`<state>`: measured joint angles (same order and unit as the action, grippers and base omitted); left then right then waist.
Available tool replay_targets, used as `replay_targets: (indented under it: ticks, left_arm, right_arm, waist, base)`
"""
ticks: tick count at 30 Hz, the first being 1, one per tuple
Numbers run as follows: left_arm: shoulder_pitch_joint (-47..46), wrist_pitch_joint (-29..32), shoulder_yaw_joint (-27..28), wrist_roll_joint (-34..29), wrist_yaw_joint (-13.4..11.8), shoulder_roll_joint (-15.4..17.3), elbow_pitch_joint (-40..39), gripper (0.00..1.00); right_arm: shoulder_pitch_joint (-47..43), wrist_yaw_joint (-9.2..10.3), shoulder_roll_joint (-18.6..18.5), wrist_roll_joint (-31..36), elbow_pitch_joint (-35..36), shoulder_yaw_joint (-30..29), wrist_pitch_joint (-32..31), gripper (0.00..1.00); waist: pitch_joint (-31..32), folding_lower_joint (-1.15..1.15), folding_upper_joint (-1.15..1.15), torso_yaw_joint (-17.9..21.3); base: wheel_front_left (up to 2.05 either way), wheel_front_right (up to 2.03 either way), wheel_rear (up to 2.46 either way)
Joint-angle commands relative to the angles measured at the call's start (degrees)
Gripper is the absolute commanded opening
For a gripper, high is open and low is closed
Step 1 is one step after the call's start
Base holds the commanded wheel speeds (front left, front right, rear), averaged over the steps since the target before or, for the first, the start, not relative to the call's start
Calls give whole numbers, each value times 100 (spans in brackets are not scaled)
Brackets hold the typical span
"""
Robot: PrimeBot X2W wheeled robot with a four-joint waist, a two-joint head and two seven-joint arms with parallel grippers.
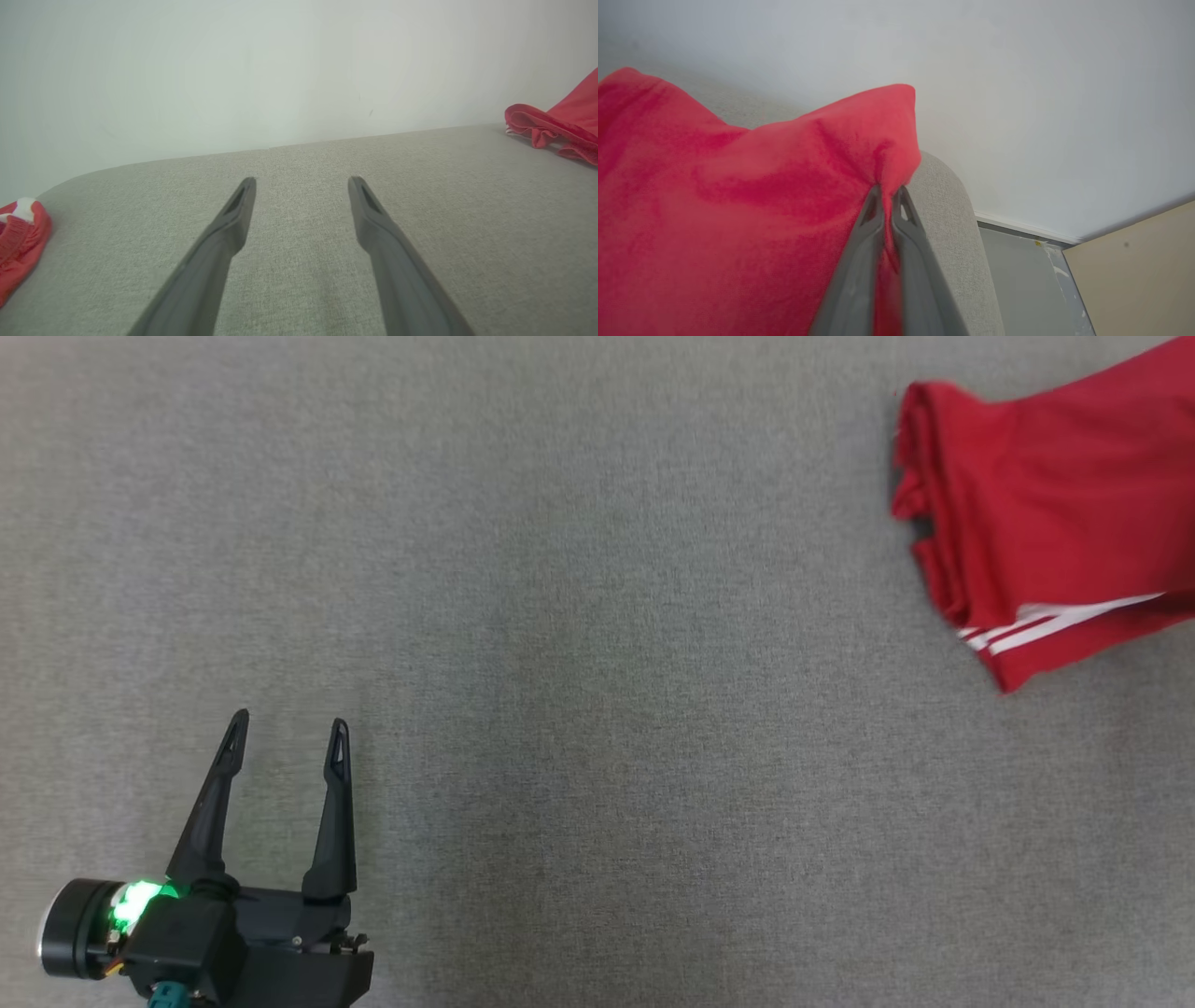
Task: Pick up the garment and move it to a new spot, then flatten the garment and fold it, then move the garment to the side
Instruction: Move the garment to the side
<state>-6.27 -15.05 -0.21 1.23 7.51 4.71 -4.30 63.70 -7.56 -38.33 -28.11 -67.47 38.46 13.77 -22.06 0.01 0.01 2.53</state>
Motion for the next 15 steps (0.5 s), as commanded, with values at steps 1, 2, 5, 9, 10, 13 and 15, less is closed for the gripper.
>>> replay_targets:
  ticks: [1,2,5,9,10,13,15]
  left_arm:
    - [-104,-13,-16,-76,-10,4,-75,100]
    - [-117,-13,-13,-83,-10,5,-105,100]
    - [-125,-14,-10,-91,-10,19,-153,100]
    - [-143,-13,-11,-99,-15,22,-223,100]
    - [-145,-13,-8,-92,-23,21,-239,100]
    - [-138,-13,7,-101,-41,16,-252,100]
    - [-119,-13,22,-91,-39,14,-233,100]
  right_arm:
    - [177,11,-133,17,-61,9,9,0]
    - [238,11,-166,38,-107,24,1,0]
    - [327,11,-228,102,-156,85,-27,0]
    - [476,11,-316,100,-266,105,-31,0]
    - [493,11,-315,99,-292,117,-38,0]
    - [543,11,-280,79,-339,148,-58,0]
    - [509,11,-226,47,-386,152,-97,0]
  waist:
    - [-229,-1,-1,63]
    - [-256,-1,-1,59]
    - [-306,-1,-1,50]
    - [-389,-1,-1,38]
    - [-403,-1,-1,37]
    - [-418,-1,-1,39]
    - [-392,-1,-1,47]
  base:
    - [0,0,0]
    - [0,0,0]
    - [0,0,0]
    - [0,0,0]
    - [0,0,0]
    - [0,0,0]
    - [0,0,0]
